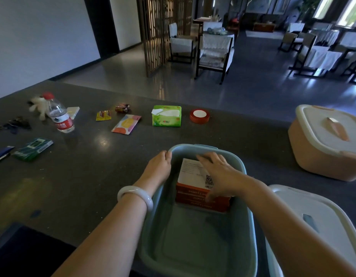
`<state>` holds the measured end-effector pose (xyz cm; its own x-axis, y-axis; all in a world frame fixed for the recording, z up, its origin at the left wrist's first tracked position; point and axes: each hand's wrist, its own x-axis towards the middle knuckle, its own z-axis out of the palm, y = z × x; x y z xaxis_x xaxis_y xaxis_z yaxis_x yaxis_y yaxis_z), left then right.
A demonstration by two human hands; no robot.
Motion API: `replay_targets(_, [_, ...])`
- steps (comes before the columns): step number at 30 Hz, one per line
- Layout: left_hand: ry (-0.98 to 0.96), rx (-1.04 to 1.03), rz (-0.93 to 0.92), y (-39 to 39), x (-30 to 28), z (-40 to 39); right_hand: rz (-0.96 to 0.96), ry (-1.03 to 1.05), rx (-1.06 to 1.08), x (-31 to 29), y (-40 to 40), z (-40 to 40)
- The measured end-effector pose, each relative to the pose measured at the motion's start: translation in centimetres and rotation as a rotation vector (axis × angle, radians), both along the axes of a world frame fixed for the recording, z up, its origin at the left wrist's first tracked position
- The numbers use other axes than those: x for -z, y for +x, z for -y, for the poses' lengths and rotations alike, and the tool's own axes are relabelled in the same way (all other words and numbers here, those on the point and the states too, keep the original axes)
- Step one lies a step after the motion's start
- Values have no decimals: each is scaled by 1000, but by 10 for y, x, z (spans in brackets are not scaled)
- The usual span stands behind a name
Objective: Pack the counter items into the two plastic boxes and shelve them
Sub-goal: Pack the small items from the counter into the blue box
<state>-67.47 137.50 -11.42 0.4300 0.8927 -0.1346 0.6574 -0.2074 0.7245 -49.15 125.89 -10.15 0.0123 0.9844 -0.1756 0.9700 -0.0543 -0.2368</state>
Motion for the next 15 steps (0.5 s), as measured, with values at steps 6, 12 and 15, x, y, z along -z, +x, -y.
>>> replay_targets(6, [16,-7,-12,0,-6,6,-60,35,-161,19,-30,-10])
replay_targets(12, [1,-6,-11,-2,-8,8,-15,118,-130,35,-29,-16])
replay_targets(15, [5,-7,-12,-2,-7,7,-17,122,-126,36,-30,-17])
